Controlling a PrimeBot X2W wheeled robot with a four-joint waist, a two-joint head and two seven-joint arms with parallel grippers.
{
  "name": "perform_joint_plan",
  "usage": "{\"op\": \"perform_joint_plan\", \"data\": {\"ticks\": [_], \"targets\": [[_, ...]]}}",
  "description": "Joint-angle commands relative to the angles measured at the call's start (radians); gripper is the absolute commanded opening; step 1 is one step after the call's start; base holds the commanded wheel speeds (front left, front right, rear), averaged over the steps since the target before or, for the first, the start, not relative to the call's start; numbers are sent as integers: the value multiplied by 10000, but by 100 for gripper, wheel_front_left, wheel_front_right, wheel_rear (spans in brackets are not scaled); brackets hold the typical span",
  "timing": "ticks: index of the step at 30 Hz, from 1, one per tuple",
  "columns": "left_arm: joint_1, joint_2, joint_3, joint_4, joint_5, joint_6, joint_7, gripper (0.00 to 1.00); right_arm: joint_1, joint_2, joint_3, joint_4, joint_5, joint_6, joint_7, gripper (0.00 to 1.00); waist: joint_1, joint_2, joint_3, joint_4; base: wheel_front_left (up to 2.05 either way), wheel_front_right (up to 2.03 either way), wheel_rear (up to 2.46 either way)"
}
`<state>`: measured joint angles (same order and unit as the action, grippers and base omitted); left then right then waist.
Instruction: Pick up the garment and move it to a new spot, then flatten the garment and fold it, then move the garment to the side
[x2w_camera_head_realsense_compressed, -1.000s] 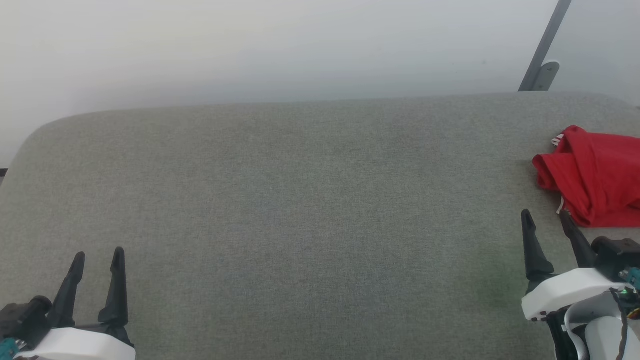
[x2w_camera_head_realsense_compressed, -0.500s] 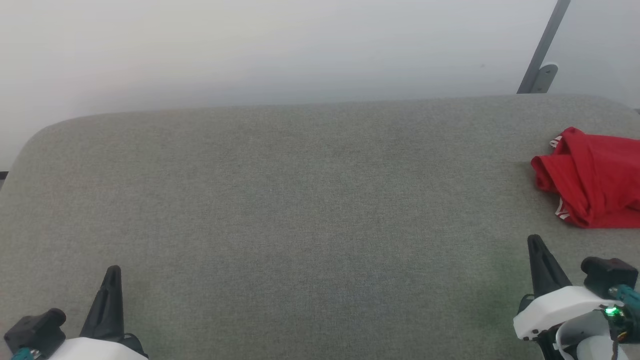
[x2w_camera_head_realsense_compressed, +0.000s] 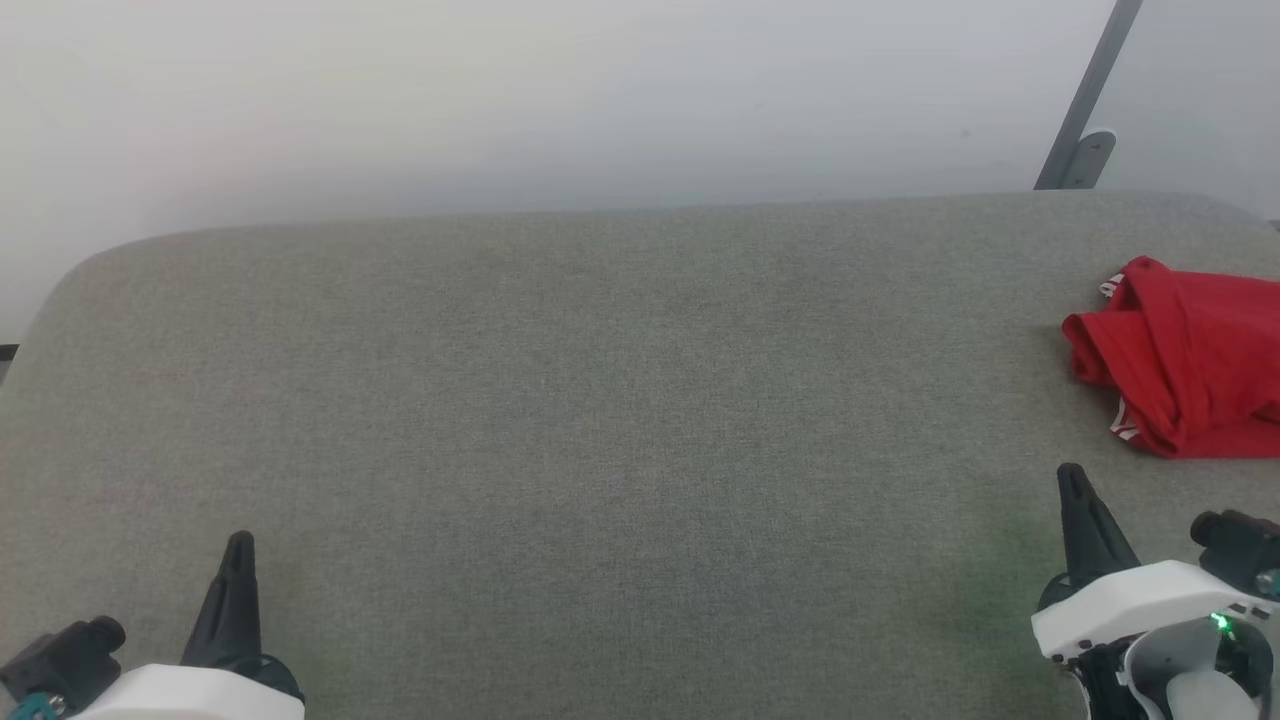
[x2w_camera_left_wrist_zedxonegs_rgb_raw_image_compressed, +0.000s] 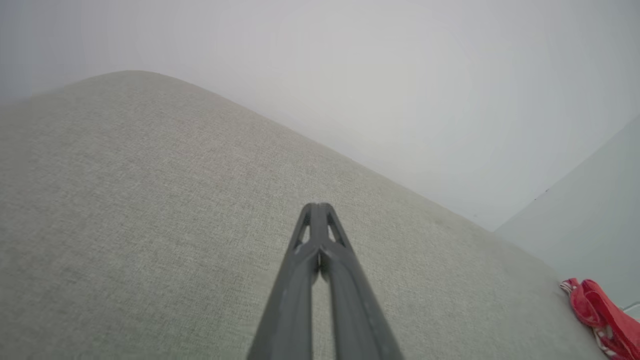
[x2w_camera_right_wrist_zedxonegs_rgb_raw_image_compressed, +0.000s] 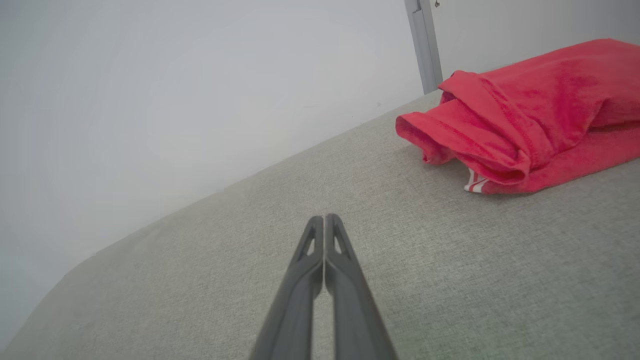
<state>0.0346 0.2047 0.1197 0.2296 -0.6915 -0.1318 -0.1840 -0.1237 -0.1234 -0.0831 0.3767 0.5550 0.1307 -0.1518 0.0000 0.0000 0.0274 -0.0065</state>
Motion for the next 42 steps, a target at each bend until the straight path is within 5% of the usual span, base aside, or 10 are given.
{"op": "perform_joint_plan", "data": {"ticks": [1,42], "targets": [[-333,24,39,-121,-471,3,152,0,-116,-10,-35,-246,534,2,126,0,0,0,-5,2,0,0,0],[-930,-744,-7,4,-4832,9,1569,0,13,362,-171,-813,5528,1,1390,0,0,0,-95,26,0,0,0]]}}
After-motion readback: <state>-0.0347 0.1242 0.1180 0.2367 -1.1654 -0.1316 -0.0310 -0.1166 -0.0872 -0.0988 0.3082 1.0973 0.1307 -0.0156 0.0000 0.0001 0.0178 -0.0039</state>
